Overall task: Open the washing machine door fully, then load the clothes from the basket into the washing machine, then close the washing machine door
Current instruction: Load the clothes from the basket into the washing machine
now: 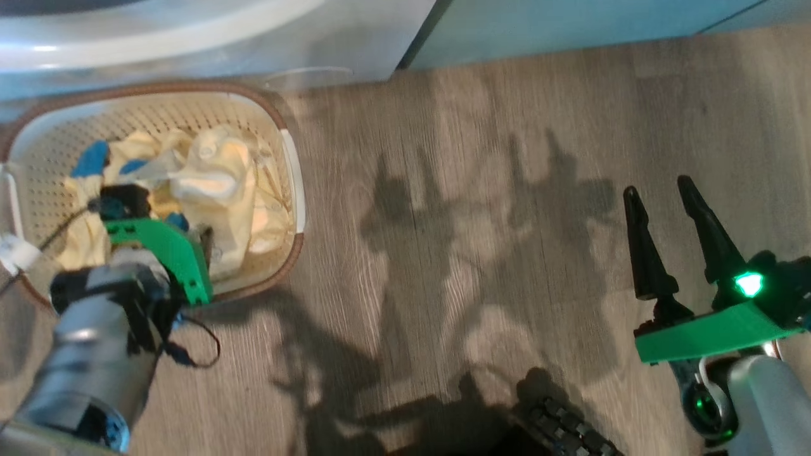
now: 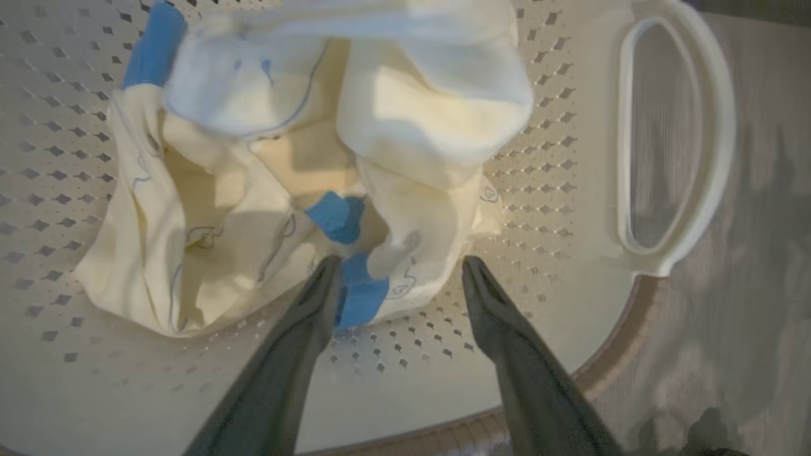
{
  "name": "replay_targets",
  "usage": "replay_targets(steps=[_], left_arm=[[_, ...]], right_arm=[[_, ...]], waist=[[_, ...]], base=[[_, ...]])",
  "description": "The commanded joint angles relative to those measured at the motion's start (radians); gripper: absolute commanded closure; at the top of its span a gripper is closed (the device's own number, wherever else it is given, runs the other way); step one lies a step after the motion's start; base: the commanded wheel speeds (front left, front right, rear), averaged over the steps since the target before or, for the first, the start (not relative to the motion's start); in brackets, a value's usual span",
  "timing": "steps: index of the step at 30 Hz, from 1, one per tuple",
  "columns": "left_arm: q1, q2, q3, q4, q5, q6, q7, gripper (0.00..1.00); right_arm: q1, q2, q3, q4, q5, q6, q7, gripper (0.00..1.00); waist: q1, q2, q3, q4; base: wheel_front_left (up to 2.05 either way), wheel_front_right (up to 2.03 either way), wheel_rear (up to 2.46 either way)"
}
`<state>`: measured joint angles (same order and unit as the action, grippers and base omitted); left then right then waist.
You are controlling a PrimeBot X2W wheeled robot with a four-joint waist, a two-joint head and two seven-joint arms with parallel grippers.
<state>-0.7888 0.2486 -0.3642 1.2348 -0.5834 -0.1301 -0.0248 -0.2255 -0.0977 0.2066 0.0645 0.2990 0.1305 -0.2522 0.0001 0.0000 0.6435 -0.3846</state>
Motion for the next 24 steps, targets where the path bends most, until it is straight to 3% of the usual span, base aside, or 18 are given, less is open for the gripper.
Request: replay_targets(steps=[1, 18, 19, 20, 21, 22, 24], left_arm=[[-0.019, 0.045, 0.014, -0.005, -0.010, -0.001, 0.002, 0.00], [-0.216, 0.088, -0.084, 0.036, -0.010, -0.001, 0.038, 0.00], [-0.224, 0.090, -0.090, 0.036, -0.010, -0.001, 0.038, 0.07], [-0.231, 0.091, -0.096, 0.037, -0.009, -0.001, 0.037, 0.39], [-0.237, 0.090, -0.105, 0.036, -0.007, -0.001, 0.035, 0.64], [-0.243, 0.091, -0.114, 0.037, -0.004, -0.001, 0.032, 1.00], [-0.249, 0.091, -0.129, 0.037, -0.002, -0.001, 0.022, 1.00]], right_arm=[[-0.004, -0.010, 0.016, -0.031, -0.007, 0.000, -0.010, 0.00], [-0.045, -0.028, 0.000, -0.066, -0.012, 0.000, -0.010, 0.00], [-0.048, -0.027, -0.002, -0.068, -0.011, 0.000, -0.010, 0.00], [-0.050, -0.025, -0.002, -0.068, -0.011, 0.000, -0.010, 0.00], [-0.052, -0.024, -0.003, -0.067, -0.011, 0.000, -0.010, 0.00], [-0.053, -0.022, -0.004, -0.067, -0.012, 0.000, -0.010, 0.00], [-0.057, -0.018, -0.004, -0.066, -0.014, 0.000, -0.010, 0.00]], waist=[[-0.0001, 0.0000, 0.035, 0.001], [-0.0001, 0.0000, 0.225, 0.015], [-0.0001, 0.0000, 0.235, 0.014], [-0.0001, 0.0000, 0.243, 0.014], [-0.0001, 0.0000, 0.249, 0.015], [-0.0001, 0.0000, 0.254, 0.016], [-0.0001, 0.0000, 0.260, 0.018]], base=[[0.00, 0.00, 0.00], [0.00, 0.00, 0.00], [0.00, 0.00, 0.00], [0.00, 0.00, 0.00], [0.00, 0.00, 0.00], [0.00, 0.00, 0.00], [0.00, 0.00, 0.00]])
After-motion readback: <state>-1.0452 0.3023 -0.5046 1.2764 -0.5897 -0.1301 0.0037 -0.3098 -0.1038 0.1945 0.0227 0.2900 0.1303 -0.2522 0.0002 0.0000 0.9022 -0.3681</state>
